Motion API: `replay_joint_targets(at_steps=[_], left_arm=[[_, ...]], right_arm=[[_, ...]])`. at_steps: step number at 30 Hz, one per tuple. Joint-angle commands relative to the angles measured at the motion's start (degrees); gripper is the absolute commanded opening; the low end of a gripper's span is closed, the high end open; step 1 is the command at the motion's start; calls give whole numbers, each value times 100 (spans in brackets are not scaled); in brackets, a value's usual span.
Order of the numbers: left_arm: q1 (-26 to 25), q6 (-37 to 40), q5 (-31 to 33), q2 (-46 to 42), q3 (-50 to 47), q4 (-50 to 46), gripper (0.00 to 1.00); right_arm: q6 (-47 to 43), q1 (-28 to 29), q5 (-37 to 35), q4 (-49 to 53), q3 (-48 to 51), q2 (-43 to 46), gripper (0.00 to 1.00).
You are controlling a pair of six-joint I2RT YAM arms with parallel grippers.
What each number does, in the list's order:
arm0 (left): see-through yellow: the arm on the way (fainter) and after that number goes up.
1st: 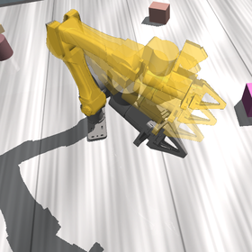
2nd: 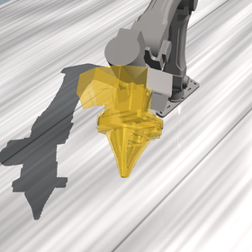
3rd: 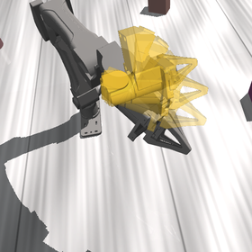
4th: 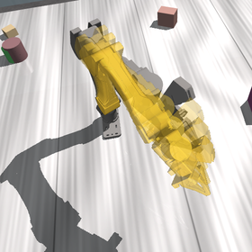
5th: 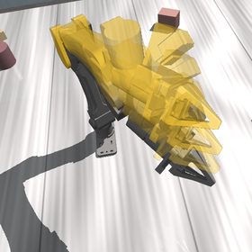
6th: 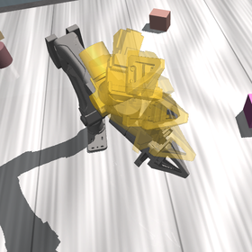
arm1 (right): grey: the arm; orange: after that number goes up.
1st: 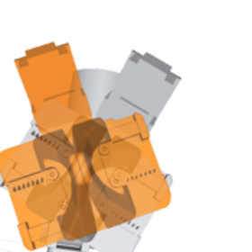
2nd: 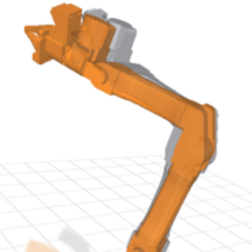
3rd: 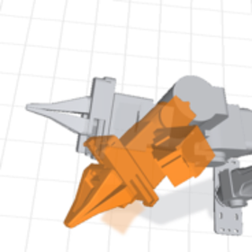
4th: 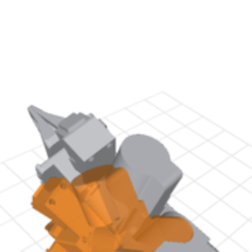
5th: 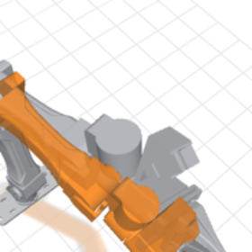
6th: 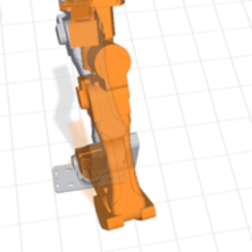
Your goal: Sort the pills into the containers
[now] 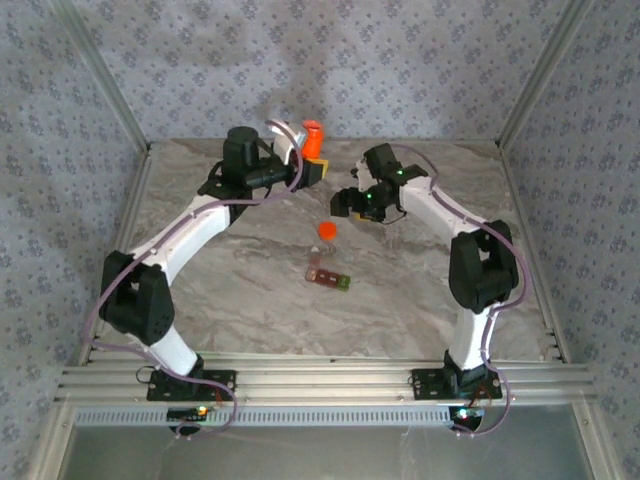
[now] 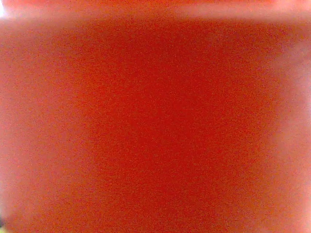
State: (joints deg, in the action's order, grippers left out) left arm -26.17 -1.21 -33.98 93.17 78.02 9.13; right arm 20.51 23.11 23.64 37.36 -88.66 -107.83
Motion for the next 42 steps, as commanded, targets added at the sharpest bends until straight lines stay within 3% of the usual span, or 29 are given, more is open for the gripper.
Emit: replay_joint_targets(at_steps=[1,7,11,14,20,27,42], left_arm=[[42,-56,-53,-322,-72,310,0],[105,-302,-625,-275,61,230,0],[105,-542,-1319,14,638,-168,0],[87,-798,-1733,271,1041,-290,0],[-51,-786,-2211,801,1942,-968,0],[-270,-413,-2411,1287,2885,-2079,0],[-431,-334,-2446,1480,3324,-2378,0]], right_arm=[[119,-240,67,77,-160,68,78],[1002,-1005,965,-1190,459,1078,77],[1342,-1612,1844,-2534,880,2007,80],[1311,-1826,2417,-2946,734,2319,83],[1272,-1653,3039,-3404,214,2288,85],[990,-1244,3077,-3288,-380,2054,86],[981,-854,3038,-3282,-581,1756,85]])
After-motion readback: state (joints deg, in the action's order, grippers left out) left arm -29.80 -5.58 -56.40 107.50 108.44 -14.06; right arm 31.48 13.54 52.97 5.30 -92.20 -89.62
